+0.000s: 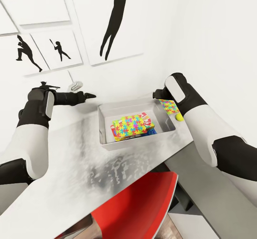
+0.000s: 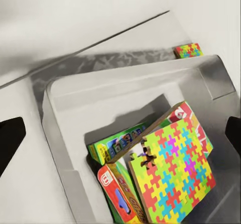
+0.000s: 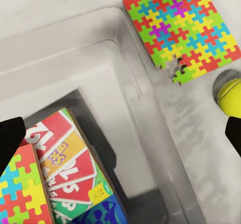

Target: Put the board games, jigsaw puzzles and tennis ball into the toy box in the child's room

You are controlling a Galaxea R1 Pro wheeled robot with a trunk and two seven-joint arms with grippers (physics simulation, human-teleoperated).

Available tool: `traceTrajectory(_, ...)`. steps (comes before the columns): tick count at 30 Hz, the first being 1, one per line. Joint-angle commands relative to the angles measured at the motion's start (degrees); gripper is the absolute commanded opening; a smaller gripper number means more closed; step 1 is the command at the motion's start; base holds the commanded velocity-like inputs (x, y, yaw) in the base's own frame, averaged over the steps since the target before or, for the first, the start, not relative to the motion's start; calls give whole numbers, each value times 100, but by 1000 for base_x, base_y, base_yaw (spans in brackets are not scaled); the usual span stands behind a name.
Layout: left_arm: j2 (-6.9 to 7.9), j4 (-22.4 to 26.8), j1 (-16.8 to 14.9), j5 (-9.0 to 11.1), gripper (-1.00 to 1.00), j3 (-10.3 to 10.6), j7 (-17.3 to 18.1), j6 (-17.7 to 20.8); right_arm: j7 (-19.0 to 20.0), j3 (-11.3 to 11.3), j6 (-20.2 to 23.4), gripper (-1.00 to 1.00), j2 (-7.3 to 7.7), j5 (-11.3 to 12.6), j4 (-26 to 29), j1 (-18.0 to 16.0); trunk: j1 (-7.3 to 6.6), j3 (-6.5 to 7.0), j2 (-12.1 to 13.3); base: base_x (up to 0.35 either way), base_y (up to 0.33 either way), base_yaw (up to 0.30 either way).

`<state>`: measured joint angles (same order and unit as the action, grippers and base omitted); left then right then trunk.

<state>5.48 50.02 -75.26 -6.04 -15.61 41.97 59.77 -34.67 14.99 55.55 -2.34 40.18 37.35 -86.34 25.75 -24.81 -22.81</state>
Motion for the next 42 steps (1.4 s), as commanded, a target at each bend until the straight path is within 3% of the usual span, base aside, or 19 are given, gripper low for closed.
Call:
traceTrajectory(1, -16, 3, -6, -65, 100, -13, 78, 23, -57, 21, 8, 100, 4, 60, 2, -6, 3, -10, -10, 0, 0, 0)
traceTrajectory(13, -353, -20, -6, -158, 100, 9, 117, 23, -49, 12, 8, 100, 5, 60, 1, 17, 3, -10, -10, 0, 0, 0)
traceTrajectory(17, -444, -36, -6, -429, 100, 5, 92, 23, -48, 12, 8, 100, 5, 60, 1, 28, 3, -10, -10, 0, 0, 0)
traceTrajectory(20, -481, -42, -6, -651, 100, 0, 87, 23, -48, 13, 8, 100, 5, 60, 1, 30, 3, -10, -10, 0, 0, 0)
traceTrajectory(25, -534, -44, -6, -838, 100, -9, 85, 23, -47, 16, 8, 100, -2, 60, 1, 36, 3, -10, -10, 0, 0, 0)
traceTrajectory(42, -555, -50, -6, -928, 100, -4, 84, 23, -40, 14, 8, 100, 2, 60, -6, 38, 3, -53, -10, 0, 0, 0)
